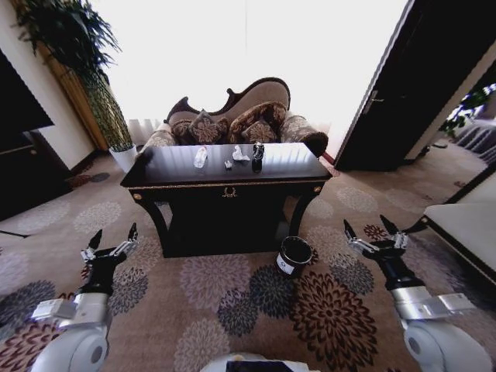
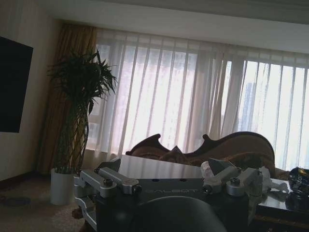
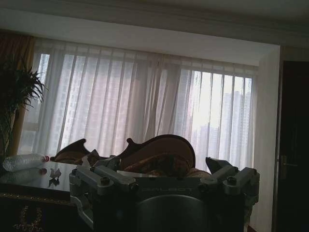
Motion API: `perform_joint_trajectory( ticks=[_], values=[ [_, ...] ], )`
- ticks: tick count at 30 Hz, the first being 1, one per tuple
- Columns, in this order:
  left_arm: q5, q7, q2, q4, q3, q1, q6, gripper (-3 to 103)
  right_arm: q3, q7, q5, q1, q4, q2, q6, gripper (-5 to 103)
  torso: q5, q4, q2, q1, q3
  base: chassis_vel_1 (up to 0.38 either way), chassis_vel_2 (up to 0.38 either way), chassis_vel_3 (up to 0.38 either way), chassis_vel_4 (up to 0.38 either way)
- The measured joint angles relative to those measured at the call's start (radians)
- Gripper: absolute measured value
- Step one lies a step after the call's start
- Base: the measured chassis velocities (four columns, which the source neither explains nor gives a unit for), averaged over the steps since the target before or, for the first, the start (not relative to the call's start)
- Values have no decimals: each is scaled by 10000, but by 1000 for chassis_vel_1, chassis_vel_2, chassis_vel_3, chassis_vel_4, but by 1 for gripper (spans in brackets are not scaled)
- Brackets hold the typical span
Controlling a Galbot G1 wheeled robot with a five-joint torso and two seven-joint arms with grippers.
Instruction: Move to the front of the table and place the trash on the table into the trash bin.
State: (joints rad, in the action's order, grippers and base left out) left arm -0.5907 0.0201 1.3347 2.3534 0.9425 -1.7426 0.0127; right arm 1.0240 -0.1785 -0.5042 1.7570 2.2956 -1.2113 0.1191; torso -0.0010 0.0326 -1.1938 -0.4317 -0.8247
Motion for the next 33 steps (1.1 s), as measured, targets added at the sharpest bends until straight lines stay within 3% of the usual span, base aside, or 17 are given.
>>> perform_joint_trajectory(
  ticks=[3,4,7,15,33],
  values=[
    [-36,0,-34,40,63,-4,6,100,2,-1,0,-2,0,2,1,100,20,-13,-1,4,1,-318,382,366,-342],
    [-61,-1,-54,64,88,-4,10,100,3,0,-1,0,-1,2,1,100,22,-6,-1,3,1,-311,341,322,-331],
    [-112,-2,-94,86,132,6,9,100,5,1,0,2,-3,1,1,100,5,0,-1,2,1,-328,274,304,-329],
    [-127,-1,-92,90,134,34,9,100,10,36,4,-16,-23,4,1,100,9,-5,2,-4,-1,-309,306,293,-304],
    [-115,-4,-80,53,136,76,26,100,32,4,50,-78,-32,13,-219,100,12,-2,-5,11,3,-9,19,19,-6]
  ],
)
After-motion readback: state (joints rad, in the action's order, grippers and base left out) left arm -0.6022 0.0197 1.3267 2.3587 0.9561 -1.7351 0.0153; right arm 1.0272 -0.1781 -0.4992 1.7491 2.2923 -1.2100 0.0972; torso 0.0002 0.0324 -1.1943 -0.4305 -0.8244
